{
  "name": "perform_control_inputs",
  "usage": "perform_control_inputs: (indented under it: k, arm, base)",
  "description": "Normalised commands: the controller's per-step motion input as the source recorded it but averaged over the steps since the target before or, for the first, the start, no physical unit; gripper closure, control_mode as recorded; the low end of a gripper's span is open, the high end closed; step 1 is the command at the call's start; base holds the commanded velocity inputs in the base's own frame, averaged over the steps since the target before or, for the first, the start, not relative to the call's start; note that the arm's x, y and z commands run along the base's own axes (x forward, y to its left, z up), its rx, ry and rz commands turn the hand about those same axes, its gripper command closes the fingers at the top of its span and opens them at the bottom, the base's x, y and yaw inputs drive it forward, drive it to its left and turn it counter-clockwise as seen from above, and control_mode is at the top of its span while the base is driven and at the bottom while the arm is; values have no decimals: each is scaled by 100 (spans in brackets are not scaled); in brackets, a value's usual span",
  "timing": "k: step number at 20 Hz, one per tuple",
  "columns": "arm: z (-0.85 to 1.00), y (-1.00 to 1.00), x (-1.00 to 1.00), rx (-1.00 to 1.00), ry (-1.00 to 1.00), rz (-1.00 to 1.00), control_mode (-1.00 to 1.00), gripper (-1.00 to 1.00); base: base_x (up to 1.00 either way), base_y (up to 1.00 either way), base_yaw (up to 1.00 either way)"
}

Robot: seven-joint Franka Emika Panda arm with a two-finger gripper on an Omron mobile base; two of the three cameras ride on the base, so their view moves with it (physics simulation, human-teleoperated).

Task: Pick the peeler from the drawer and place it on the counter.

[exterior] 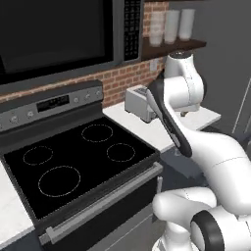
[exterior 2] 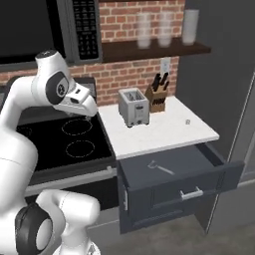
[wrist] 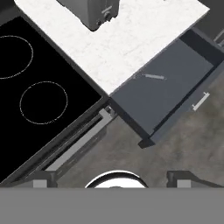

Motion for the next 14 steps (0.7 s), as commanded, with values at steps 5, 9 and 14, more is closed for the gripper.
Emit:
perform_control_inputs:
  k: [5, 9, 14]
  arm:
    - [0, 0, 0, 0, 0, 0, 100, -100]
    - [0, 0, 0, 0, 0, 0, 100, -100]
    - [0, 0, 0, 0, 0, 0, 100, -100]
  base:
    - [0, 34, -59]
    - [10, 32, -53]
    - [22, 13, -27]
